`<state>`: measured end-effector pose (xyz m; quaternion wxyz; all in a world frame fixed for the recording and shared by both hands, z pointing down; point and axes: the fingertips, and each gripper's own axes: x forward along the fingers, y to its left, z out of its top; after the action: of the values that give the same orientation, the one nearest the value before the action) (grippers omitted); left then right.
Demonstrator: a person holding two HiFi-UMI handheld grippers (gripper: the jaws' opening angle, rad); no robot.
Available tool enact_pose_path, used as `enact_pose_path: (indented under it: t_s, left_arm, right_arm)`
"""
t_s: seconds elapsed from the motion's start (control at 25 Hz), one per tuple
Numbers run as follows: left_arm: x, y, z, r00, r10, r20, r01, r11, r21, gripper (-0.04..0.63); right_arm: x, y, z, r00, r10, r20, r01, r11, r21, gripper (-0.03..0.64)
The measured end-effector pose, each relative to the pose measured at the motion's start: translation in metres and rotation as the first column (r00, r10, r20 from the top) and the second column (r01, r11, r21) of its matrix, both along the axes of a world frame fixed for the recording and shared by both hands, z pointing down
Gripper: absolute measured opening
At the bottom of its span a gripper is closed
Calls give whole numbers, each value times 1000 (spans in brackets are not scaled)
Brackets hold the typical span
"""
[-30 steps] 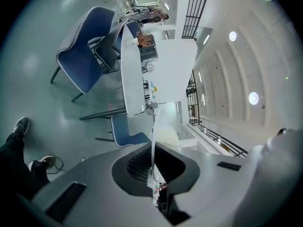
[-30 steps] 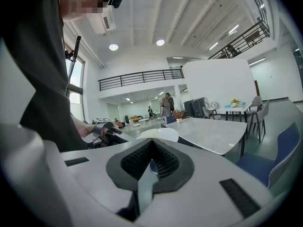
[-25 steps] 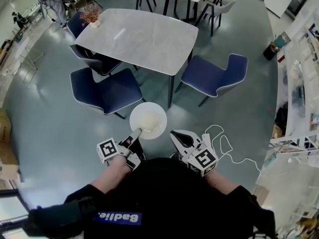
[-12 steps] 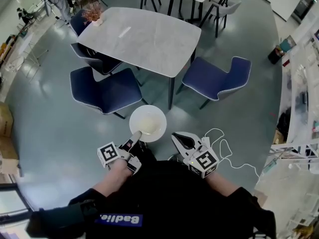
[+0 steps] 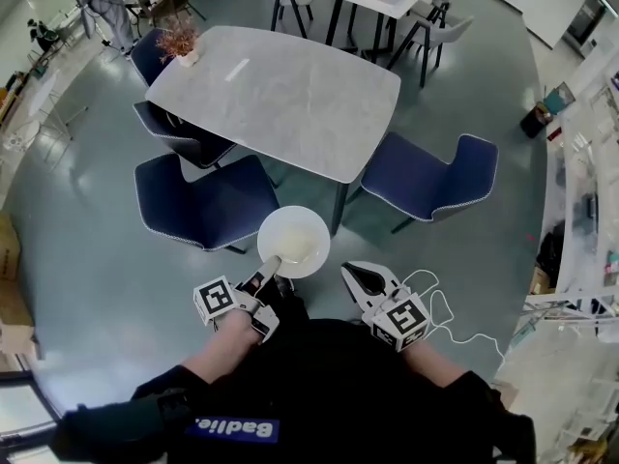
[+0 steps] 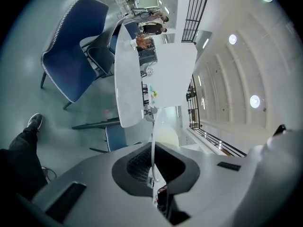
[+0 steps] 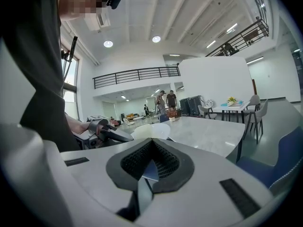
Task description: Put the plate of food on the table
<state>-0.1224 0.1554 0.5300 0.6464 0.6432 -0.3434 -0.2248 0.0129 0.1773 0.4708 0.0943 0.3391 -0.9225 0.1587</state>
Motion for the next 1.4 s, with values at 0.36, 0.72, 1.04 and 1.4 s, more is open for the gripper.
enact_pose_path:
  t_s: [0.36, 0.72, 1.04, 1.4]
  left_arm:
    - [-51, -92, 3, 998, 66, -3, -66, 998, 0, 11]
    - [-72, -156, 7, 991, 129, -13, -130, 992, -10, 11]
    - [-63, -198, 16, 994, 113, 1, -113, 993, -16, 11]
    - [-34, -245, 18, 999, 35, 25, -35, 999, -34, 11]
  right_arm:
    - [-47, -85, 5, 997, 64, -32, -64, 998, -13, 9]
    - [-66, -137, 6, 988, 148, -39, -148, 989, -12, 9]
    - [-60, -176, 13, 990, 140, -18, -140, 990, -14, 9]
    - [-26, -234, 9, 998, 55, 5, -55, 998, 6, 9]
